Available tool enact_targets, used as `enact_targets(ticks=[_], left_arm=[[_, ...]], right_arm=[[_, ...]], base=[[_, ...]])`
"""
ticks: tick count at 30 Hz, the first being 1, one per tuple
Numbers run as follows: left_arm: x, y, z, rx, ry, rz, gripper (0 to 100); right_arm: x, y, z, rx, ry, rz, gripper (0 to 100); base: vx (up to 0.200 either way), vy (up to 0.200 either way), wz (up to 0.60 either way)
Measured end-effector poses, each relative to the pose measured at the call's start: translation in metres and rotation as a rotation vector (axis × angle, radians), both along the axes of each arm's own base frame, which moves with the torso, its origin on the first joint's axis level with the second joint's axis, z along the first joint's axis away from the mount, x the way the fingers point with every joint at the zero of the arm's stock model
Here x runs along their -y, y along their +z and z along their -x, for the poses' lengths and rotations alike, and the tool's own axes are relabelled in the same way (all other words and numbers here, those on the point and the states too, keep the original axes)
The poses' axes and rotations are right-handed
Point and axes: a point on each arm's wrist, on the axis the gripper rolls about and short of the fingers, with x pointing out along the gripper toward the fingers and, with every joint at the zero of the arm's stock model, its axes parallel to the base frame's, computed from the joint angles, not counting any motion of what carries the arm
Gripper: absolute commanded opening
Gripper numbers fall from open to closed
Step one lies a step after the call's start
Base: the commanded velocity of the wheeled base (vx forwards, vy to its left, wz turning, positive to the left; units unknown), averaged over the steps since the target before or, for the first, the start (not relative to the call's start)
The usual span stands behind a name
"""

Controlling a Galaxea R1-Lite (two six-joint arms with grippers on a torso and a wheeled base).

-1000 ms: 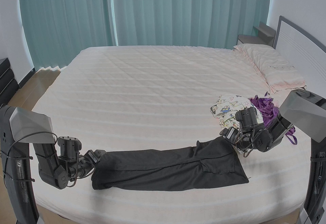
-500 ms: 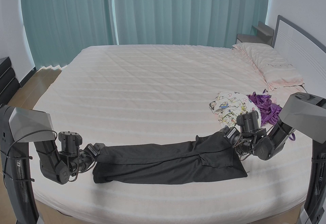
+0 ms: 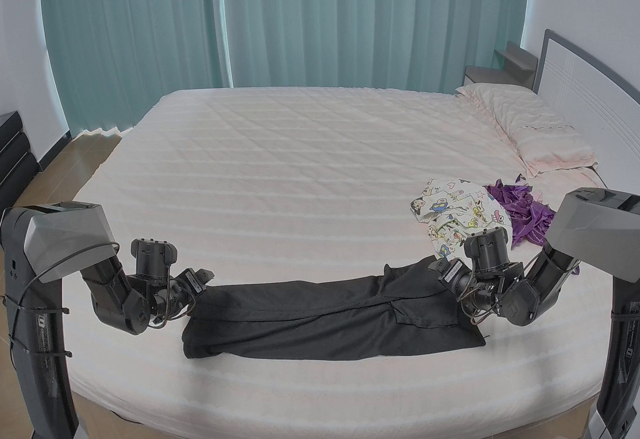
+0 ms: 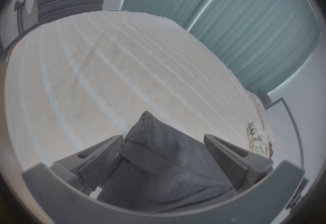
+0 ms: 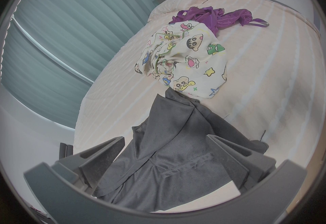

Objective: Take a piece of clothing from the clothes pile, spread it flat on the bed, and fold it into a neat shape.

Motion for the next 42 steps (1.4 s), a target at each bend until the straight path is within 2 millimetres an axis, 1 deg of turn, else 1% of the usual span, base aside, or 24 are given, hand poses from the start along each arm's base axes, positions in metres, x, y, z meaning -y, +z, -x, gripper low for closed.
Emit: enact_targets(ticks=[10, 14, 20, 25, 29, 30, 36, 42], left_arm=[[-0.003, -0.022, -0.002, -0.038, -0.134, -0.157, 100], [-0.005, -0.027, -0.002, -0.045, -0.208, -0.169, 100], [-0.009, -0.030, -0.002, -0.034, -0.315, -0.122, 100], [-0.014, -0.031, -0.005, -0.016, -0.375, -0.189, 100], [-0.017, -0.032, -0.009, -0.006, -0.374, -0.204, 100], [-0.018, -0.032, -0.010, -0.006, -0.375, -0.208, 0], [-0.021, -0.037, -0.012, -0.011, -0.370, -0.212, 0], [-0.023, -0.035, -0.012, -0.008, -0.358, -0.210, 0]], right_arm=[[-0.003, -0.002, 0.004, -0.008, 0.020, 0.015, 100], [-0.003, -0.002, 0.004, -0.009, 0.023, 0.020, 100], [-0.003, -0.002, 0.005, -0.007, 0.029, 0.028, 100], [-0.004, -0.003, 0.006, -0.009, 0.032, 0.033, 100], [-0.006, -0.003, 0.007, -0.001, 0.043, 0.037, 100], [-0.007, -0.003, 0.007, 0.001, 0.047, 0.038, 100], [-0.006, -0.005, 0.009, 0.004, 0.070, 0.066, 100], [0.002, -0.006, 0.009, -0.003, 0.103, 0.134, 100]], base=[[0.000, 0.000, 0.00], [0.000, 0.000, 0.00], [0.000, 0.000, 0.00], [0.000, 0.000, 0.00], [0.000, 0.000, 0.00], [0.000, 0.000, 0.00], [0.000, 0.000, 0.00], [0.000, 0.000, 0.00]])
